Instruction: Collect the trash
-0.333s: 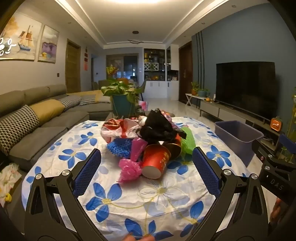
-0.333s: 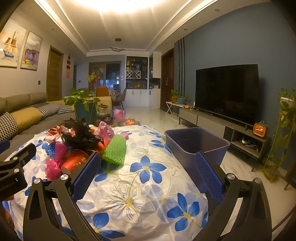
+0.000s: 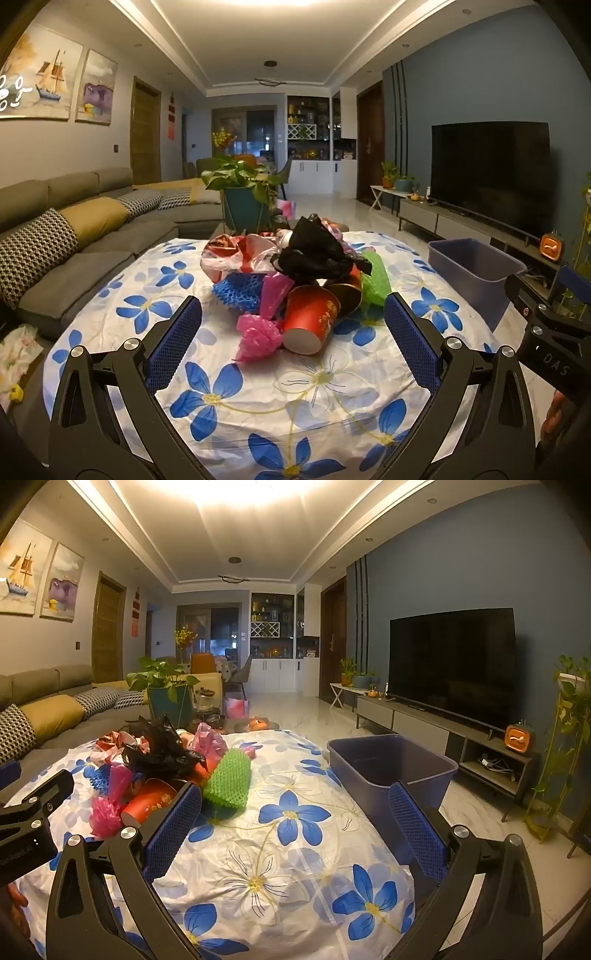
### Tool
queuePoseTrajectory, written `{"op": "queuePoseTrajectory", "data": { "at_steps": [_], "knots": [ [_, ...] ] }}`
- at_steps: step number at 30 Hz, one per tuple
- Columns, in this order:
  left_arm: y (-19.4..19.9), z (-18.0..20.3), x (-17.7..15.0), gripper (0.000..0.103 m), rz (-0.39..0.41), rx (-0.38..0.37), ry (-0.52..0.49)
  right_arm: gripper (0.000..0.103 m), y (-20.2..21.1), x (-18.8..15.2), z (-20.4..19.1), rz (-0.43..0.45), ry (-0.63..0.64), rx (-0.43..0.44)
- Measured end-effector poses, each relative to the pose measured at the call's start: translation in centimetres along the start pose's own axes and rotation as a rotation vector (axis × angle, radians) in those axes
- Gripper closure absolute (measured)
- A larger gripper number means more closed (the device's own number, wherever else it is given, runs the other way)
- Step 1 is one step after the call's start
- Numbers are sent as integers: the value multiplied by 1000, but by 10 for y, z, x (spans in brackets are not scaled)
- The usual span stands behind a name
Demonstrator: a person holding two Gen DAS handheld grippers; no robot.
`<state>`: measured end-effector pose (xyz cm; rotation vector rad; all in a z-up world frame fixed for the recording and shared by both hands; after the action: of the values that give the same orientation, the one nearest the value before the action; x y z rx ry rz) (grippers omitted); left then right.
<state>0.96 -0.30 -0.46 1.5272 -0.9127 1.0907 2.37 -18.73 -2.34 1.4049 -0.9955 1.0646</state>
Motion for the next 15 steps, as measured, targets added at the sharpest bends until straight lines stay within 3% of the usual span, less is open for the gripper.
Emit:
{"op": "queuePoseTrajectory", "data": {
  "at_steps": [15],
  "knots": [
    [-2, -7, -3, 6, -14, 3, 25, 5, 5, 0, 1, 4, 3, 1]
  ]
}}
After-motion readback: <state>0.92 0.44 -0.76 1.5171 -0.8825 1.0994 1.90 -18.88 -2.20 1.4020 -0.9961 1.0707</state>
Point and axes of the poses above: each gripper's, at about its wrist camera, not at the fingertips, and y roughly against the way its jaws point, z to its right, x to its top, the point moved 1 cm from there along -y, roughly the way its jaws point, and after that the axes turned 13 degrees about x, right-handed, at the moved point
